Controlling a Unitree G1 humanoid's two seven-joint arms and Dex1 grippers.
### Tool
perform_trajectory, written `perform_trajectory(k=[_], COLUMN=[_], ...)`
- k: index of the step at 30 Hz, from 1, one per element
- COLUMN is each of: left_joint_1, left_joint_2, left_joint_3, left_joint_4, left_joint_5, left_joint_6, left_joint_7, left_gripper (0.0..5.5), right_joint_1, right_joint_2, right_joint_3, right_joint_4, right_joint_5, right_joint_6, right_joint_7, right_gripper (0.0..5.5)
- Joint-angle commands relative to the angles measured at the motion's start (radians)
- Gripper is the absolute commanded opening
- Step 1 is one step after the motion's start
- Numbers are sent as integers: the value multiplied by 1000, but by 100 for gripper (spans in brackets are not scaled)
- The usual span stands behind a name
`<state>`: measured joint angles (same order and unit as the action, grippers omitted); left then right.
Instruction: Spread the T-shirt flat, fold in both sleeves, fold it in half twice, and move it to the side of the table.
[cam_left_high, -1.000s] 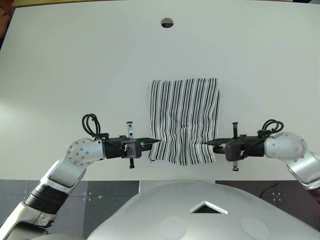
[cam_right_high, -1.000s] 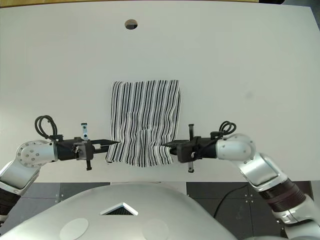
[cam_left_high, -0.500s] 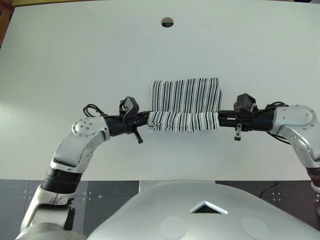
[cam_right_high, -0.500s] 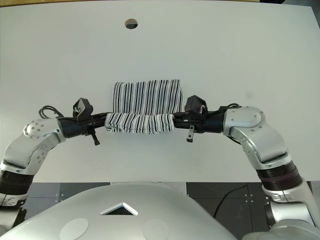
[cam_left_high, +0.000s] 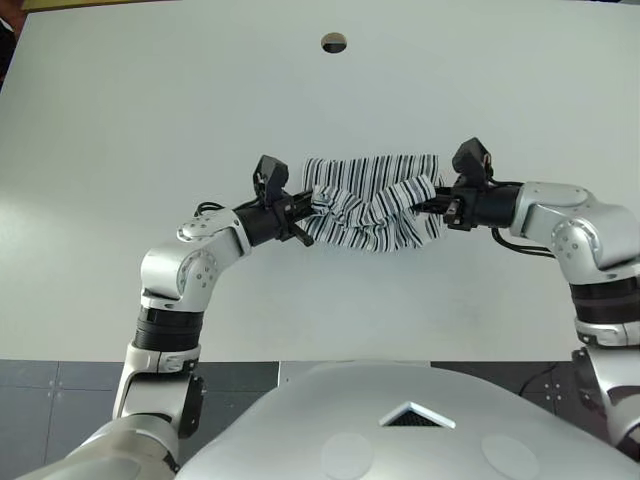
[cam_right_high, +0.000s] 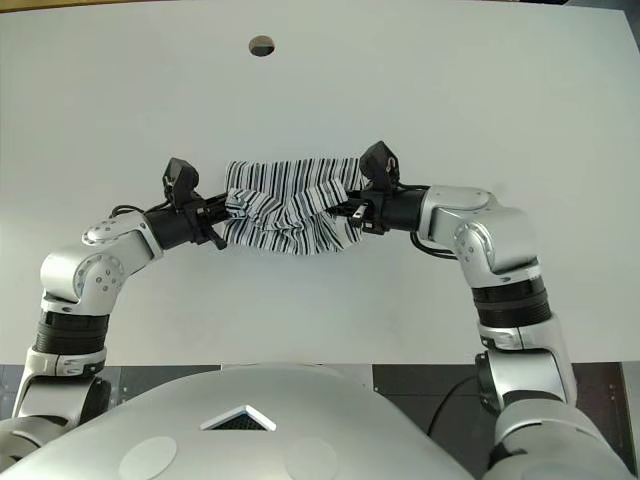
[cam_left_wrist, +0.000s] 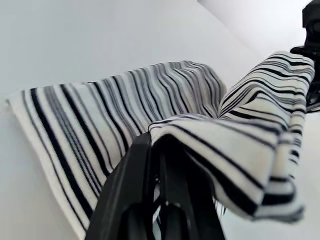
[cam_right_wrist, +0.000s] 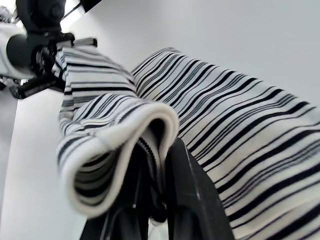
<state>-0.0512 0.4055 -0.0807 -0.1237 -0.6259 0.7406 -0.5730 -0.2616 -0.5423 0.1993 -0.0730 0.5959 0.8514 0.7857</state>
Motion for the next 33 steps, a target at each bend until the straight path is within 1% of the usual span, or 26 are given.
perform_trajectory(k=[1, 4, 11, 12, 16, 17, 22, 24, 28, 32, 33], left_joint_1=[-62, -82, -105, -104, -102, -103, -113, -119, -136, -146, -141], left_joint_2=[-50, -75, -105, -108, -120, -124, -148, -155, -170, -182, -185], left_joint_3=[70, 102, 147, 147, 151, 155, 195, 215, 267, 316, 325], left_joint_4=[81, 122, 176, 177, 169, 168, 172, 178, 204, 214, 198], left_joint_5=[-2, 5, 20, 21, 20, 18, -4, -7, -6, -12, -14], left_joint_6=[24, 25, 23, 23, 30, 32, 45, 40, 16, -28, -57], left_joint_7=[64, 88, 110, 110, 110, 112, 127, 133, 152, 156, 142], left_gripper=[10, 10, 10, 35, 80, 99, 99, 99, 99, 99, 100], right_joint_1=[-53, -79, -98, -96, -86, -86, -96, -107, -172, -179, -174], right_joint_2=[53, 81, 87, 89, 97, 99, 118, 133, 182, 202, 213], right_joint_3=[-50, -85, -119, -119, -117, -119, -157, -193, -319, -357, -367], right_joint_4=[113, 173, 218, 219, 201, 199, 211, 222, 303, 327, 313], right_joint_5=[-38, -56, -81, -82, -86, -86, -77, -78, -83, -102, -101], right_joint_6=[13, 5, 4, 5, 11, 10, 6, -15, -112, -182, -207], right_joint_7=[-77, -112, -106, -102, -98, -97, -110, -130, -231, -269, -281], right_gripper=[24, 24, 24, 61, 117, 137, 137, 137, 137, 137, 118])
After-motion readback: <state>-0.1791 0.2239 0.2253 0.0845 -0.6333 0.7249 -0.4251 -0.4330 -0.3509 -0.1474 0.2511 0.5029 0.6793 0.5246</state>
